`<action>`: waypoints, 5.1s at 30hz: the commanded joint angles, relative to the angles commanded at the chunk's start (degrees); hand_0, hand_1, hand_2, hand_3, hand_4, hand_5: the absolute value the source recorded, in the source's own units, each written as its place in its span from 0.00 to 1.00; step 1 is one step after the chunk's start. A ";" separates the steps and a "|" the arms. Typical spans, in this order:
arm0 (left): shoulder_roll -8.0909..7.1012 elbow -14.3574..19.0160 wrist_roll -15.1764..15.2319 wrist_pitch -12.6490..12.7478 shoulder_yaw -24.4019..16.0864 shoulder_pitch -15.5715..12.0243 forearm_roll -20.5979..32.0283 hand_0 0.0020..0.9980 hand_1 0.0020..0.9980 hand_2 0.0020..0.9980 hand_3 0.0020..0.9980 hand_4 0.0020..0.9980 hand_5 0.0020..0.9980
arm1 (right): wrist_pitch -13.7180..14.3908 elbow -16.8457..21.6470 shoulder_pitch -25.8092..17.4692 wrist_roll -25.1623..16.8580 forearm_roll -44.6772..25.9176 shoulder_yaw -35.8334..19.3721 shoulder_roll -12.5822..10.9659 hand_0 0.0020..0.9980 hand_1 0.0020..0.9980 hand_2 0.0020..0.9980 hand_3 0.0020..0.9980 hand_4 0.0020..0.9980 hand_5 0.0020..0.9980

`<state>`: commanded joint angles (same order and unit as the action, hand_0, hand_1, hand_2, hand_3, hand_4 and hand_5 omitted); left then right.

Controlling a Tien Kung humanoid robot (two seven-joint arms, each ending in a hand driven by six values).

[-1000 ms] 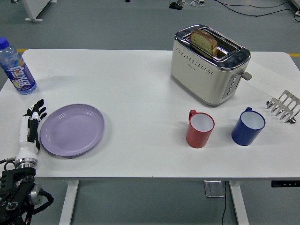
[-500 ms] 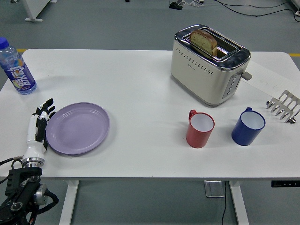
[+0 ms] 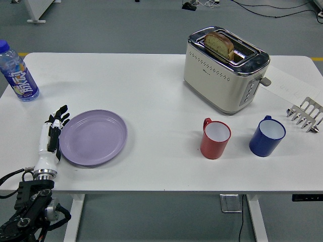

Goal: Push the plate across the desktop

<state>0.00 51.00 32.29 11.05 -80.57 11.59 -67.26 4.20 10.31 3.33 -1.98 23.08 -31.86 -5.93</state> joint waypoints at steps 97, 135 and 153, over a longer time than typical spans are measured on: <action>0.00 6.18 2.42 4.05 32.50 4.51 14.49 0.82 0.86 0.91 0.80 0.47 1.00 | -0.03 0.00 0.32 0.30 2.91 -3.01 -0.28 0.68 0.68 0.77 0.72 0.34 0.31; -8.00 11.16 -10.12 -3.09 6.54 6.40 7.83 0.68 0.74 0.77 0.70 0.47 1.00 | 0.05 0.00 -0.16 0.77 4.47 -4.82 -0.21 0.68 0.68 0.77 0.71 0.34 0.32; -11.86 8.83 -25.12 -18.75 -9.50 6.85 13.78 0.68 0.74 0.75 0.70 0.49 1.00 | 0.10 0.00 -0.45 0.87 5.01 -5.11 -0.08 0.69 0.68 0.77 0.71 0.34 0.32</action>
<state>-11.86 59.83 7.17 -7.70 -90.07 18.44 -53.48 4.30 10.31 2.88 -1.10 28.08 -36.97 -6.00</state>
